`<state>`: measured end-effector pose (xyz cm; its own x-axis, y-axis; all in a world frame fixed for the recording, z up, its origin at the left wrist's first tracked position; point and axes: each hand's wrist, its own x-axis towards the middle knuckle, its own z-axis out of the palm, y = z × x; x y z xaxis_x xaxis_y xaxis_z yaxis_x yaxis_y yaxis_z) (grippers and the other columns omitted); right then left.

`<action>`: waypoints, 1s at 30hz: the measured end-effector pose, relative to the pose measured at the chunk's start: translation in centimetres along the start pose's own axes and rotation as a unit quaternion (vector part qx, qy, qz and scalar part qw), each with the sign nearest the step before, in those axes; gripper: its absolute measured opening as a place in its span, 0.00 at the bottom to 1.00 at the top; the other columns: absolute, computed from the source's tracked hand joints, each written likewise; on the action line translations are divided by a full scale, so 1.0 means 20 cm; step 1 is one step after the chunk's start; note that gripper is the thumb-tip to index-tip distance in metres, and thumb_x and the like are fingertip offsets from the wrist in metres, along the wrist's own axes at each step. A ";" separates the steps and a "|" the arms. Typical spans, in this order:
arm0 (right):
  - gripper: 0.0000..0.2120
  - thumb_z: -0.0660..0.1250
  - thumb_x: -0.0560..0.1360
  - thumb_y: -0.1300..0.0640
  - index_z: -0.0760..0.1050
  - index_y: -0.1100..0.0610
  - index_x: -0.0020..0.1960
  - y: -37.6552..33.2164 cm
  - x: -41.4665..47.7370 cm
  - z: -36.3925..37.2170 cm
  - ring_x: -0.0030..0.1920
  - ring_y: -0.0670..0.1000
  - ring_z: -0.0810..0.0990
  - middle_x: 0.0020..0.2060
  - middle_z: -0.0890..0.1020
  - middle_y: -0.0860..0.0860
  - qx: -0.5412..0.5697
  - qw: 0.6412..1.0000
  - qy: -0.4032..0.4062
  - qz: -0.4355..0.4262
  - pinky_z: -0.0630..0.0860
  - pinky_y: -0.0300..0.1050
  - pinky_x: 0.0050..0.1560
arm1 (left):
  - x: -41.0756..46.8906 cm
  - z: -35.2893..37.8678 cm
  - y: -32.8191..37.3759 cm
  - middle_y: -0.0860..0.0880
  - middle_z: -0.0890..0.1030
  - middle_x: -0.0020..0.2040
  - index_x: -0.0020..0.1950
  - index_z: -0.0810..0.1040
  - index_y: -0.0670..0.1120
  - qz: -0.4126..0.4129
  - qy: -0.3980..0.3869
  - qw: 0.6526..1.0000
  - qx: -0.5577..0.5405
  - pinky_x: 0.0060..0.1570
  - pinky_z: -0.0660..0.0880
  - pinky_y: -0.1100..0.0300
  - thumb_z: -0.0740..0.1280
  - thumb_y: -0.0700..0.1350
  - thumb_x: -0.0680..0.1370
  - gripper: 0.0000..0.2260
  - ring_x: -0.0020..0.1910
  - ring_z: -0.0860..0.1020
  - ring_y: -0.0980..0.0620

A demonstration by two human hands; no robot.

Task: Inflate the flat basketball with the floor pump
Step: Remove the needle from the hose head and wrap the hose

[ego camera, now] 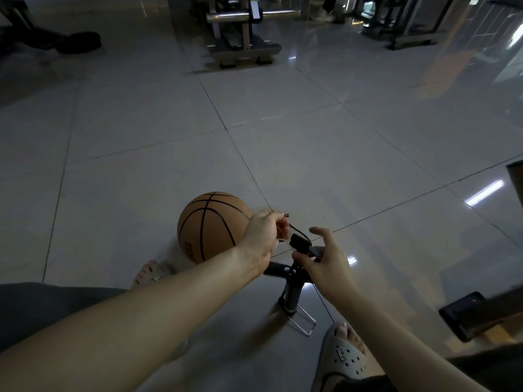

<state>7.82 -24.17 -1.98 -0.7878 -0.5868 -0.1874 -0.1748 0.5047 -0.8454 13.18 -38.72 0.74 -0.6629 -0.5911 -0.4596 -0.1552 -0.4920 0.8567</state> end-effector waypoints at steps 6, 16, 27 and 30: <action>0.03 0.71 0.71 0.54 0.77 0.50 0.41 0.00 0.07 0.03 0.34 0.50 0.81 0.32 0.81 0.49 -0.087 0.996 -0.026 0.009 0.81 0.57 0.40 | 0.01 -0.01 -0.05 0.46 0.75 0.37 0.43 0.74 0.43 0.004 -0.009 1.000 0.021 0.43 0.74 0.55 0.61 0.39 0.82 0.08 0.39 0.74 0.50; 0.10 0.60 0.77 0.63 0.70 0.49 0.54 0.05 0.04 0.09 0.36 0.54 0.76 0.43 0.78 0.47 -0.194 0.969 0.043 -0.148 0.74 0.52 0.34 | -0.02 0.00 -0.07 0.45 0.81 0.38 0.43 0.75 0.42 -0.007 -0.050 0.999 -0.004 0.48 0.79 0.53 0.61 0.37 0.83 0.10 0.40 0.81 0.48; 0.04 0.62 0.78 0.54 0.74 0.47 0.46 0.05 0.07 0.11 0.35 0.46 0.75 0.44 0.74 0.42 -0.157 0.978 0.093 -0.098 0.72 0.45 0.35 | 0.05 -0.14 -0.01 0.45 0.84 0.43 0.44 0.81 0.45 0.120 -0.001 0.953 0.279 0.46 0.82 0.53 0.69 0.40 0.80 0.06 0.44 0.82 0.46; 0.10 0.63 0.79 0.46 0.72 0.48 0.41 0.04 0.07 0.10 0.34 0.45 0.73 0.38 0.74 0.44 -0.204 0.967 0.070 -0.133 0.70 0.41 0.32 | 0.06 -0.19 0.08 0.45 0.82 0.39 0.46 0.82 0.41 0.103 -0.045 0.945 0.306 0.37 0.81 0.59 0.70 0.38 0.79 0.03 0.36 0.81 0.51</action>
<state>7.74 -25.86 -3.89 -0.7507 -0.6524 0.1038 -0.5779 0.5724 -0.5817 14.93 -42.63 0.71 -0.7810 -0.5636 -0.2691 -0.3916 0.1062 0.9140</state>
